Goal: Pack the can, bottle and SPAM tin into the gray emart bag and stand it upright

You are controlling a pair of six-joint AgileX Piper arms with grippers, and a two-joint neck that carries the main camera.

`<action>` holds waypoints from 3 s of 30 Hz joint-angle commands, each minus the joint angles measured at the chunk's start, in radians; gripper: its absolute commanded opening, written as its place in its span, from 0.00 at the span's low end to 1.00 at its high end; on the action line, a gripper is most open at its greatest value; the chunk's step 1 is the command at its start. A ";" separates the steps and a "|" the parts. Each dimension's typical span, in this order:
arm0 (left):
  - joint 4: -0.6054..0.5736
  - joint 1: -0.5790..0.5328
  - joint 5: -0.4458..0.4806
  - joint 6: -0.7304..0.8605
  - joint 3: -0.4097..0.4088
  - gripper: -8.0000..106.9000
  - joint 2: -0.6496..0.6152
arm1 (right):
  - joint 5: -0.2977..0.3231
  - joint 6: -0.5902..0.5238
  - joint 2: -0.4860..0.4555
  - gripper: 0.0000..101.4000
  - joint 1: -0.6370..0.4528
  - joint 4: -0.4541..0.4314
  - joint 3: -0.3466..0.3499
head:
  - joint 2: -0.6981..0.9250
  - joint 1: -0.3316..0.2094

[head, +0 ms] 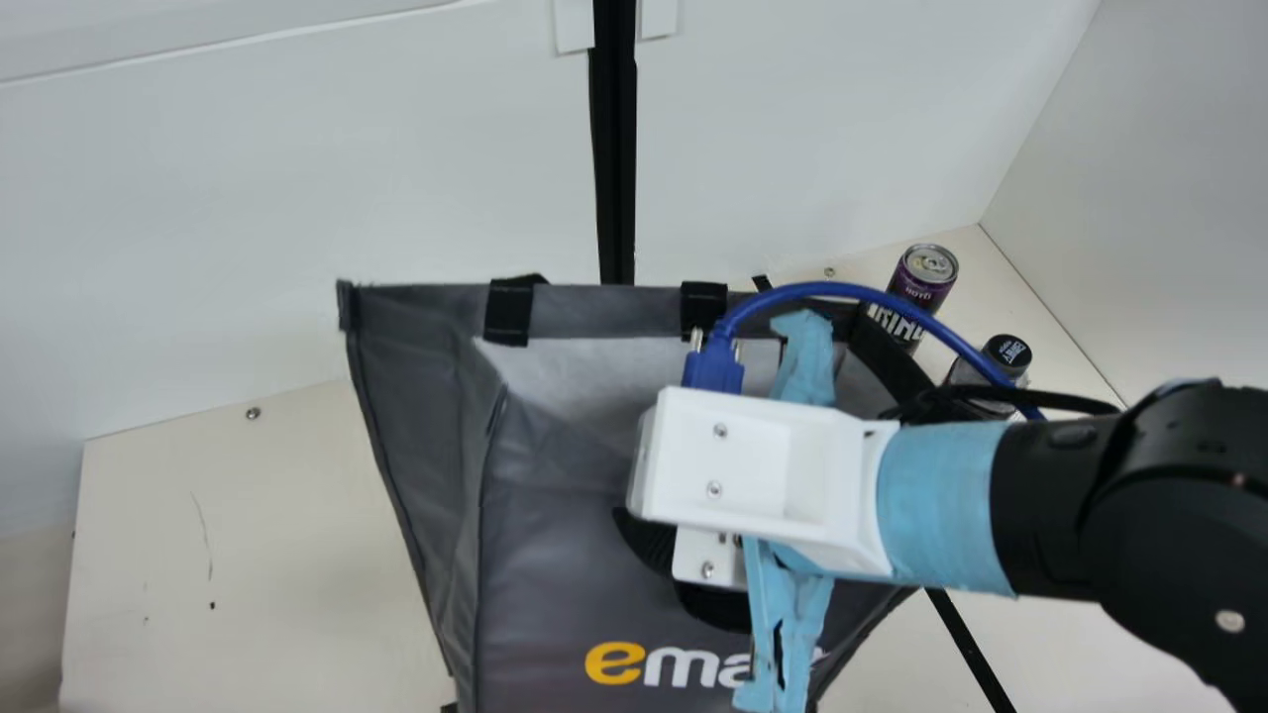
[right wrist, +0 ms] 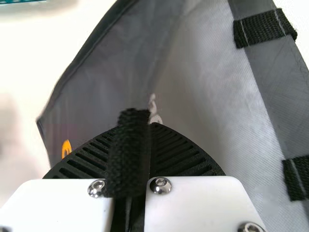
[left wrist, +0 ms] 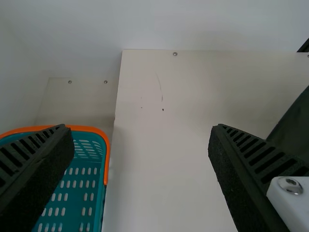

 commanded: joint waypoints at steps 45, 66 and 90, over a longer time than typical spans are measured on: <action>0.000 0.000 0.000 0.000 0.000 0.85 0.000 | 0.001 0.296 -0.109 0.94 0.317 -0.107 -0.102 | -0.002 -0.023; 0.000 0.000 0.000 0.000 0.000 0.85 0.000 | 0.001 0.276 -0.086 0.94 0.122 -0.149 -0.287 | -0.002 -0.023; 0.000 0.000 0.000 0.000 0.000 0.85 0.000 | 0.001 0.066 0.090 0.94 -0.534 0.165 -0.431 | -0.002 -0.023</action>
